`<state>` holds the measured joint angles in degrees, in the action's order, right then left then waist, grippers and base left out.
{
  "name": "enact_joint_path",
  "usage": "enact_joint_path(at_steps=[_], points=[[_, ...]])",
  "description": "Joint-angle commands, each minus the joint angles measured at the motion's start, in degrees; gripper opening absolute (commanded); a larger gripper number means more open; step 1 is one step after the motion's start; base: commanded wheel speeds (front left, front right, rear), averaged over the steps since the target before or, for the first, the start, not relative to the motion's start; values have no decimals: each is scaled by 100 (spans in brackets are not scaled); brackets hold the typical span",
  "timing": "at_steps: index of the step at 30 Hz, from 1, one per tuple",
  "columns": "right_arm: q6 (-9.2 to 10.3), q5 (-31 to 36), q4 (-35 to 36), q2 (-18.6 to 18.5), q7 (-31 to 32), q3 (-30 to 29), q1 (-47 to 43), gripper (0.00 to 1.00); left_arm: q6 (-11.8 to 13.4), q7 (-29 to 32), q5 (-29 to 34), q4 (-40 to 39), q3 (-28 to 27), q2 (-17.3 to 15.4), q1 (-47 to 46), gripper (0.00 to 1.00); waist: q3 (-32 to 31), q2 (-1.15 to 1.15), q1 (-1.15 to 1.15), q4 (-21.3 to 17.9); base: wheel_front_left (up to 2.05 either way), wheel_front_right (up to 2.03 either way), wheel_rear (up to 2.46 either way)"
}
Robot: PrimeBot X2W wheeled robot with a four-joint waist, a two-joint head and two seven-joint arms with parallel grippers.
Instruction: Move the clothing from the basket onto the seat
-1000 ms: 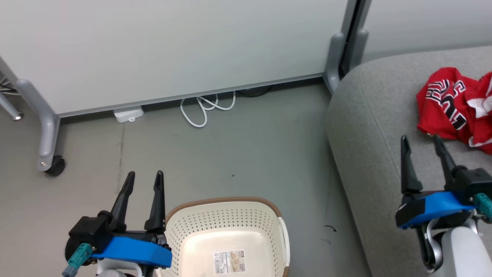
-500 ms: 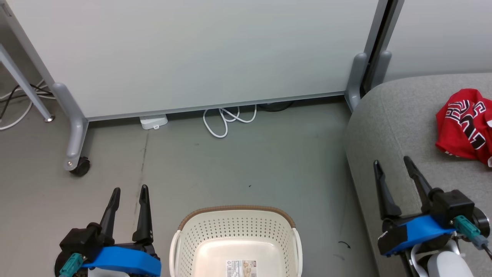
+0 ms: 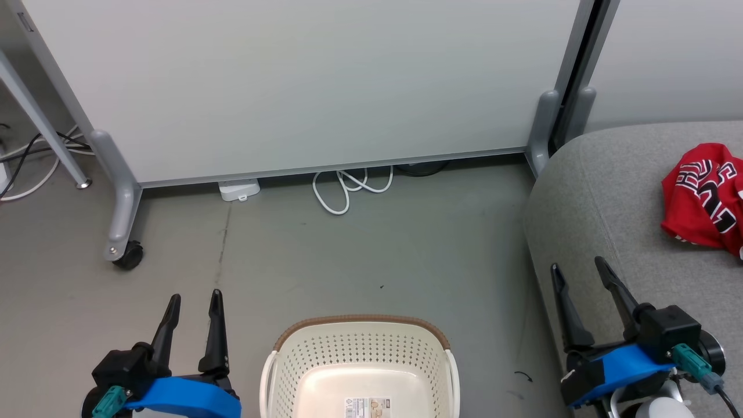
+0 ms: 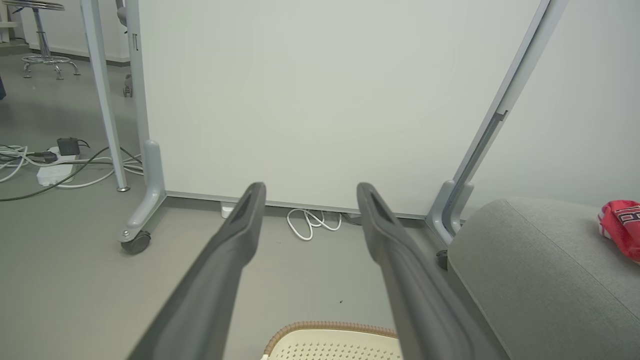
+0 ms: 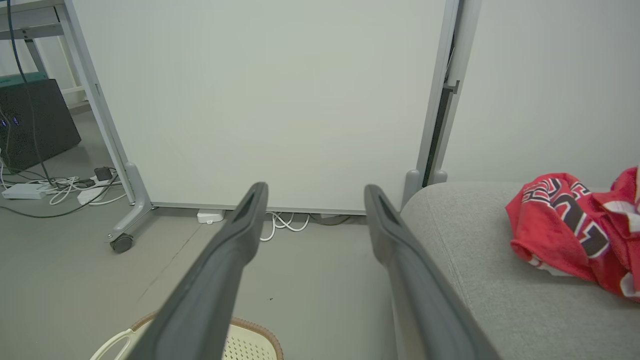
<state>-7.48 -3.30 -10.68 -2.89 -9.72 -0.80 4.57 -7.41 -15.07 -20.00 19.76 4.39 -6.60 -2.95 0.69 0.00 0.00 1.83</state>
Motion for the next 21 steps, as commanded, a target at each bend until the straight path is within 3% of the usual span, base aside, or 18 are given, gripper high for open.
enact_joint_path(at_steps=[1,16,17,21], points=[[-3,-56,-1,-1,-16,6,-48,100,-6,-15,-2,13,5,-31,-53,100,5,0,0,-4,0,0,0],[-3,-103,-77,0,-45,36,-21,100,-6,-15,-89,127,109,-81,-103,100,13,0,0,-79,0,0,0],[0,-90,-76,0,-20,41,1,0,0,2,-69,126,106,-49,-46,0,13,0,0,-79,0,0,0],[0,-113,-293,9,13,38,-69,0,0,43,-87,307,131,19,127,0,14,0,0,-81,0,0,0]])
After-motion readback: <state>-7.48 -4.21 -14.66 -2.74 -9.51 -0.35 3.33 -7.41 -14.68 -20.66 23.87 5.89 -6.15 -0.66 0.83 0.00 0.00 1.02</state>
